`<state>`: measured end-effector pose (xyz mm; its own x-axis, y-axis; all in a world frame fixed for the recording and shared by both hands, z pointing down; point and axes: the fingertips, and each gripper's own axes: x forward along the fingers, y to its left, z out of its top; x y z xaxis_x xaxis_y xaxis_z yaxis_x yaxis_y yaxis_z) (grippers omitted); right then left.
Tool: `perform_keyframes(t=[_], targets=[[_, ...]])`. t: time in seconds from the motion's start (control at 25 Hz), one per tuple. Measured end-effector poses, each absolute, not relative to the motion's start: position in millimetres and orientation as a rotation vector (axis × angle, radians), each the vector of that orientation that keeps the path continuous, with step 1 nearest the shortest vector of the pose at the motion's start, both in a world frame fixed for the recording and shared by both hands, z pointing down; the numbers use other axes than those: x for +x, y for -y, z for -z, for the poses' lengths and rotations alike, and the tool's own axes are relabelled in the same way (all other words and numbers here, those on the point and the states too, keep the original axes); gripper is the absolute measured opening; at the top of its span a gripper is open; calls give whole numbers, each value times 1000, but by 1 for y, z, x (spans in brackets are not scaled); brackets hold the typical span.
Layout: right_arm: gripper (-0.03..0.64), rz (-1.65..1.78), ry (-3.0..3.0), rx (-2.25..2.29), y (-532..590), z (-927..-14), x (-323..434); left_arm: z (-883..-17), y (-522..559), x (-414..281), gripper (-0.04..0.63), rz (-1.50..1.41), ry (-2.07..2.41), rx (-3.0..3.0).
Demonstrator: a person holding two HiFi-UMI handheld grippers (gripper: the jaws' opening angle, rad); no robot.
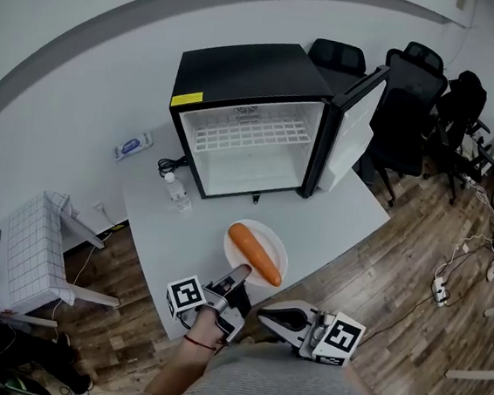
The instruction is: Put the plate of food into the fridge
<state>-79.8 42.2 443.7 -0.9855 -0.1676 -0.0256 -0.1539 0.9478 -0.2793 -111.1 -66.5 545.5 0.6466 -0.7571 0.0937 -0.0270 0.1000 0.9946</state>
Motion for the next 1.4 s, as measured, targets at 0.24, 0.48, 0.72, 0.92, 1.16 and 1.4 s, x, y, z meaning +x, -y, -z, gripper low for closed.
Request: perform_keyframes(t=[0.24, 0.48, 0.72, 0.92, 1.16, 1.4], targets=[[14, 423, -3050, -271, -8, -442, -55, -537, 103, -98, 35, 664, 747, 1353], [14, 447, -3048, -237, 18, -441, -37, -529, 135, -88, 35, 679, 770, 1373], [15, 470, -3064, -191, 37, -447, -24, -514, 166, -73, 35, 744, 770, 1341], [15, 494, -3053, -185, 49, -449, -12, -516, 194, -72, 35, 752, 804, 1342], [15, 537, -3042, -155, 55, -455, -3, -508, 235, -81, 35, 772, 860, 1371], [15, 574, -3034, -153, 68, -460, 5, -502, 280, -92, 35, 821, 897, 1351]])
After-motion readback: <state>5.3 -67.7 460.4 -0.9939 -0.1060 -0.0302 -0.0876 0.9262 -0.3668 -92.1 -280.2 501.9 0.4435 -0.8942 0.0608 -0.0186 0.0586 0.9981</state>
